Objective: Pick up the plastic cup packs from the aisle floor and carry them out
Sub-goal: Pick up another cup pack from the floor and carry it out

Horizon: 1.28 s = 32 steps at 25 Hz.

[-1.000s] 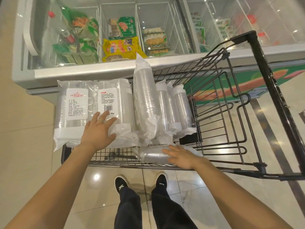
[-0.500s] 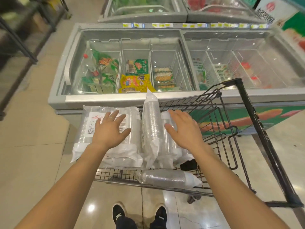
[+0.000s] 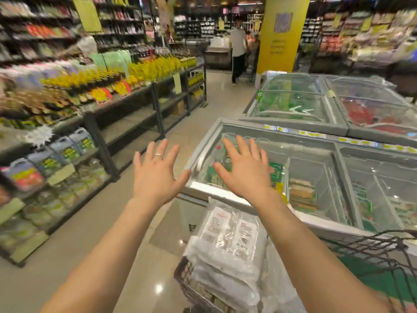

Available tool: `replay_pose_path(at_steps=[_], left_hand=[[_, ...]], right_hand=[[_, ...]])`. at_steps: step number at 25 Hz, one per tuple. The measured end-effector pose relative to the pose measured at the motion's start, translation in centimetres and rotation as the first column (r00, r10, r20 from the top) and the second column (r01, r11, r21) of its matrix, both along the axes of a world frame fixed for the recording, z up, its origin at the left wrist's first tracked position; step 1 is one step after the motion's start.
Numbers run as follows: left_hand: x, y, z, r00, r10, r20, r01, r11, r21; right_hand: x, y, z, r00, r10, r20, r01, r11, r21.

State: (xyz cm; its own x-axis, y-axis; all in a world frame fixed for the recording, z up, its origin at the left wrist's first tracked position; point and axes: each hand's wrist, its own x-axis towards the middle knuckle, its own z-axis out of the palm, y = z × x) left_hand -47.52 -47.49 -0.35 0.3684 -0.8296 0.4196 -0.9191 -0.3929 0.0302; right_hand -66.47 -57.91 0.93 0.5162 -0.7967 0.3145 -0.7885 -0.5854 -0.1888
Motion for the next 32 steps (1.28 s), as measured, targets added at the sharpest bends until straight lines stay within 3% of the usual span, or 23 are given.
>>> replay_pose_path(at_steps=[8, 18, 23, 32], left_hand=[[17.7, 18.5, 5.7, 0.920, 0.389, 0.050, -0.381, 0.916, -0.125], [29.1, 45.2, 8.8, 0.611, 0.788, 0.080, -0.773, 0.615, -0.155], [31.3, 54.0, 8.3, 0.434, 0.898, 0.069, -0.886, 0.440, -0.146], [41.1, 58.9, 7.4, 0.290, 0.956, 0.053, -0.950, 0.294, -0.103]], right_hand=[[21.9, 12.1, 6.3, 0.921, 0.387, 0.049, -0.380, 0.918, -0.118], [43.7, 33.5, 8.1, 0.645, 0.764, 0.027, -0.752, 0.641, -0.152], [50.1, 41.8, 7.6, 0.507, 0.862, 0.009, -0.849, 0.501, -0.167], [63.5, 48.1, 5.7, 0.383, 0.923, 0.023, -0.913, 0.382, -0.145]])
